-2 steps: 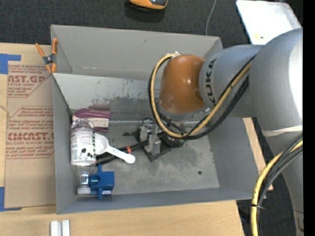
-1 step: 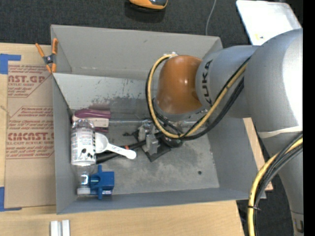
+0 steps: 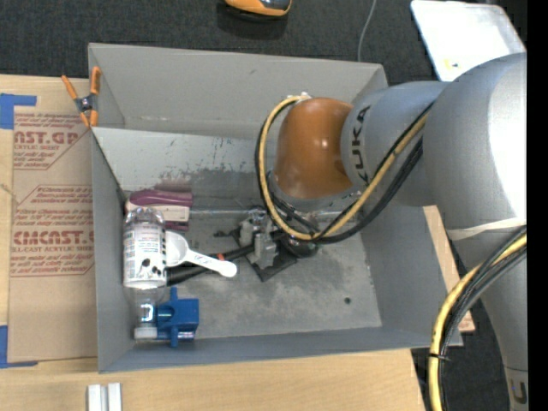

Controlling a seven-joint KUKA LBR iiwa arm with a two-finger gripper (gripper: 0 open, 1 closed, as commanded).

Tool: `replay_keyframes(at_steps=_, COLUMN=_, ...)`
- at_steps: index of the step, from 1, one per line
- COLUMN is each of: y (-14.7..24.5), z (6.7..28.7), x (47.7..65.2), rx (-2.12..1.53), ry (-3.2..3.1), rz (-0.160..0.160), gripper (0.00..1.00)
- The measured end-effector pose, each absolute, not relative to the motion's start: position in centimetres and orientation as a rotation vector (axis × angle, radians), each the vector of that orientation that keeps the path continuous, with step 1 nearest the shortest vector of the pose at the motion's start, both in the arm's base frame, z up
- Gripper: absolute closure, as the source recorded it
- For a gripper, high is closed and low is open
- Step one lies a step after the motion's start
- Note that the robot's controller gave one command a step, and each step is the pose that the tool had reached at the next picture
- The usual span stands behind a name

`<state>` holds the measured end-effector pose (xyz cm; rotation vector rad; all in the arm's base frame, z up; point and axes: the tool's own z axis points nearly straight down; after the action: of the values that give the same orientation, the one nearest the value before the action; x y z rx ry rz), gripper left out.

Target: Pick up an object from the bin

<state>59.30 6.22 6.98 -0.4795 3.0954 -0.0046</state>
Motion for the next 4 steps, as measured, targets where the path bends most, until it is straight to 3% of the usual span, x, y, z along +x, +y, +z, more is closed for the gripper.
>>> replay_keyframes(at_steps=1, y=6.33, z=7.06, x=58.27, rx=-0.391, ry=3.104, rz=0.0, gripper=1.0)
replay_keyframes(at_steps=4, y=5.72, z=7.04, x=58.26, rx=-0.314, ry=3.109, rz=0.006, gripper=1.0)
